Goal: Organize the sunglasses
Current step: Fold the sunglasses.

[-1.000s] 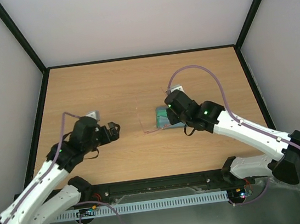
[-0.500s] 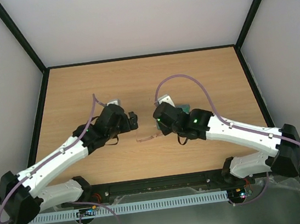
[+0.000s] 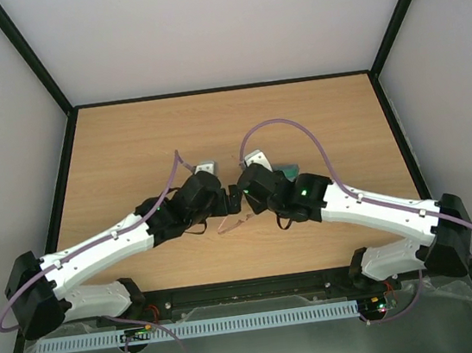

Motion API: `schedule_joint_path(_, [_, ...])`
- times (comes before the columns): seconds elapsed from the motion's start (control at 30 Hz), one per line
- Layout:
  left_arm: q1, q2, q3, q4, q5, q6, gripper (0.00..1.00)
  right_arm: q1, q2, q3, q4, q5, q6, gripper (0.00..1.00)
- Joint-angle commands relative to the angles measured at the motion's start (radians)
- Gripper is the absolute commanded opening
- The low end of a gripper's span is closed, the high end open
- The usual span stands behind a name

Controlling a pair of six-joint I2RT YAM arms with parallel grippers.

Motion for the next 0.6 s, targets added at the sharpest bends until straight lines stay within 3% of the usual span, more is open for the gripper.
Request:
schedule_joint_path(0.0, [-0.032, -0.004, 0.008, 0.01, 0.002, -0.009, 0.99, 0.001, -0.04, 0.051, 0.021, 0.042, -0.018, 0.01])
schedule_joint_path(0.57, [-0.058, 0.001, -0.025, 0.125, 0.181, 0.056, 1.0, -0.063, -0.142, -0.014, 0.062, -0.056, -0.071, 0.01])
